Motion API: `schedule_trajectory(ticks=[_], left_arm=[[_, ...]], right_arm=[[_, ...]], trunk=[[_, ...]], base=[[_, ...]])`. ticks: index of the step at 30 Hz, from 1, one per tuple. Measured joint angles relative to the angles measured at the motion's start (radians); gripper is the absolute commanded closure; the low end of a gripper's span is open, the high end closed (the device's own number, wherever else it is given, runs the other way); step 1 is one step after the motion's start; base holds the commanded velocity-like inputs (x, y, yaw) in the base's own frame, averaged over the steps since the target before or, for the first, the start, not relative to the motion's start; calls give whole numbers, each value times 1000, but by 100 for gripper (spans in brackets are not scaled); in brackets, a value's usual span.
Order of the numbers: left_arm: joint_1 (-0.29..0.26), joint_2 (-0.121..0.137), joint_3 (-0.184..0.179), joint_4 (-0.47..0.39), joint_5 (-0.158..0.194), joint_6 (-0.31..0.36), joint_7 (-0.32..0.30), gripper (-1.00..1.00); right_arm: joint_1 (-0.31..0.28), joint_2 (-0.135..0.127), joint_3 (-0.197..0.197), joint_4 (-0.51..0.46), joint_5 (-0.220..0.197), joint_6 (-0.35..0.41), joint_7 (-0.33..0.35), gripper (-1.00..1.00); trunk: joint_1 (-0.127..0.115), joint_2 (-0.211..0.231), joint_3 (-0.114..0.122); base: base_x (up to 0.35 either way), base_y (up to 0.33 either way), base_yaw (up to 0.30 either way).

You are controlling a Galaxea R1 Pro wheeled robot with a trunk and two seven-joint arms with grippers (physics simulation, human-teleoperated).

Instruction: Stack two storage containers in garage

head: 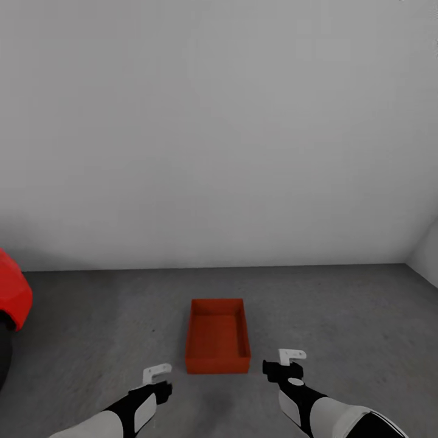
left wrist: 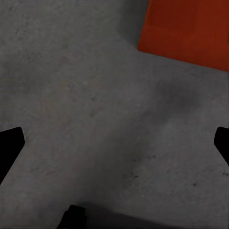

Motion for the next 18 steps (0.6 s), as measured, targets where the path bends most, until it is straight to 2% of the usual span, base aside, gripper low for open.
schedule_trajectory(ticks=[9, 18], left_arm=[[1, 40, 0, 70, 3, 2, -3, -100], [6, 70, 0, 83, 4, 3, -2, -100]], right_arm=[[0, 0, 0, 7, 0, 1, -1, -100], [0, -2, 0, 7, 0, 1, 0, -100]], trunk=[[0, 0, 14], [0, 0, 28]], base=[[0, 0, 0], [0, 0, 0]])
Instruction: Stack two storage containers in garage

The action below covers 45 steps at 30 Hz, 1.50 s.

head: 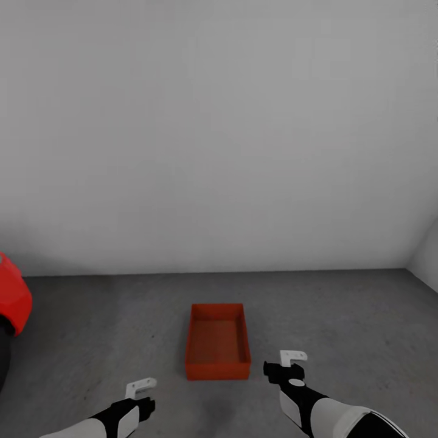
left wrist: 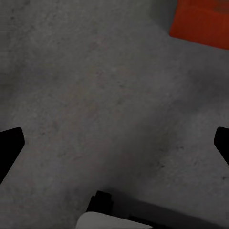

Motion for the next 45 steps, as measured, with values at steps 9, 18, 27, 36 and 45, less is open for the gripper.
schedule_trajectory(ticks=[9, 18, 27, 36, 45], left_arm=[[12, 37, 0, 1, -1, -12, -3, -100], [87, 40, 0, 1, -1, -15, -5, -100], [98, 41, 0, 1, -1, -14, -5, -100], [103, 42, 1, 1, 0, -13, -4, -100], [153, 42, 1, 1, -1, -16, -5, -100]], right_arm=[[23, -1, 1, 2, 2, 14, 2, -100], [46, -7, 1, 2, 5, 28, 1, -100], [48, -8, 4, 0, 12, 27, 3, -100], [72, -50, 10, 4, 16, 33, 6, -100], [209, -173, 11, 7, 37, 62, 81, -100]], trunk=[[0, 0, 6], [0, 0, 7], [0, 0, 7], [0, 0, 6], [0, 0, 6]], base=[[0, 0, 0], [0, 0, 0], [0, 0, 0], [0, 0, 0], [0, 0, 0]])
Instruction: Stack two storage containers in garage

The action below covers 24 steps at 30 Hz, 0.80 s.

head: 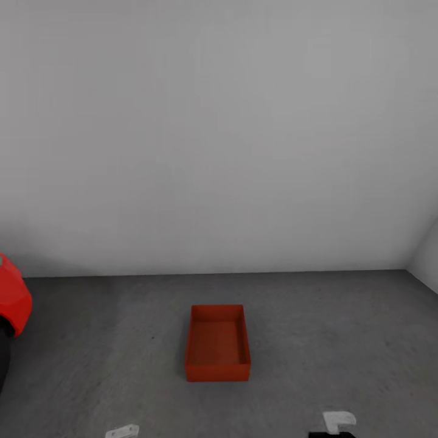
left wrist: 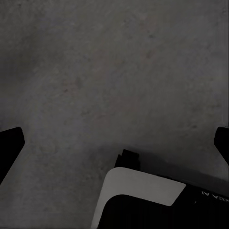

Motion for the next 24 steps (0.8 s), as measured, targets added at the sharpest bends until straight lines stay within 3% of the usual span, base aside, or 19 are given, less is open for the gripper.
schedule_trajectory(ticks=[4, 11, 14, 19, 24], left_arm=[[42, -1, 0, 0, -1, -1, 0, -100], [131, -5, 0, 0, -3, -2, -1, -100], [181, -8, 1, 0, -4, -49, -2, -100], [206, -10, 1, -1, -1, -141, 1, -100], [213, -9, 1, 0, 0, -153, 2, -100]], right_arm=[[111, -4, 0, 0, 1, 19, 21, -100], [239, 7, -3, 0, -9, 15, 25, -100], [303, 15, -6, -1, -12, -10, 25, -100], [347, 28, -10, -1, -15, -61, 25, -100], [353, 30, -11, -1, -16, -68, 25, -100]], trunk=[[0, 0, 0], [0, 0, 1], [0, 0, 4], [0, 0, 11], [0, 0, 19]], base=[[0, 0, 0], [0, 0, 0], [0, 0, 0], [0, 0, 0], [0, 0, 0]])
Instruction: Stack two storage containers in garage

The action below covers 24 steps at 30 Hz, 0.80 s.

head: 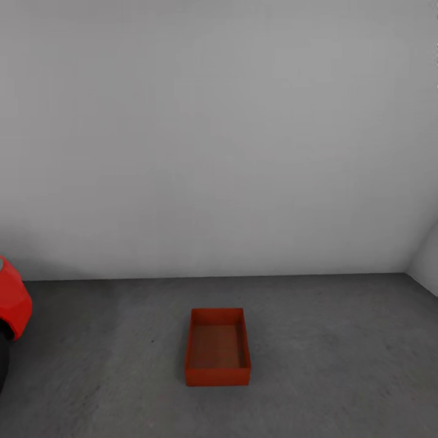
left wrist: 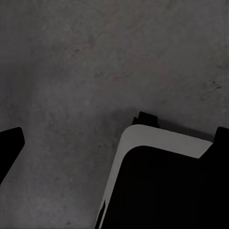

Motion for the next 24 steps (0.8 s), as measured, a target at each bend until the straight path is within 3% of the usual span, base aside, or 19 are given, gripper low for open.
schedule_trajectory(ticks=[24], left_arm=[[26, -2, -2, -11, 19, -17, -2, -100]], right_arm=[[1, 0, -2, 0, 0, -3, 2, -100]], trunk=[[0, 0, 39]], base=[[0, 0, 0]])
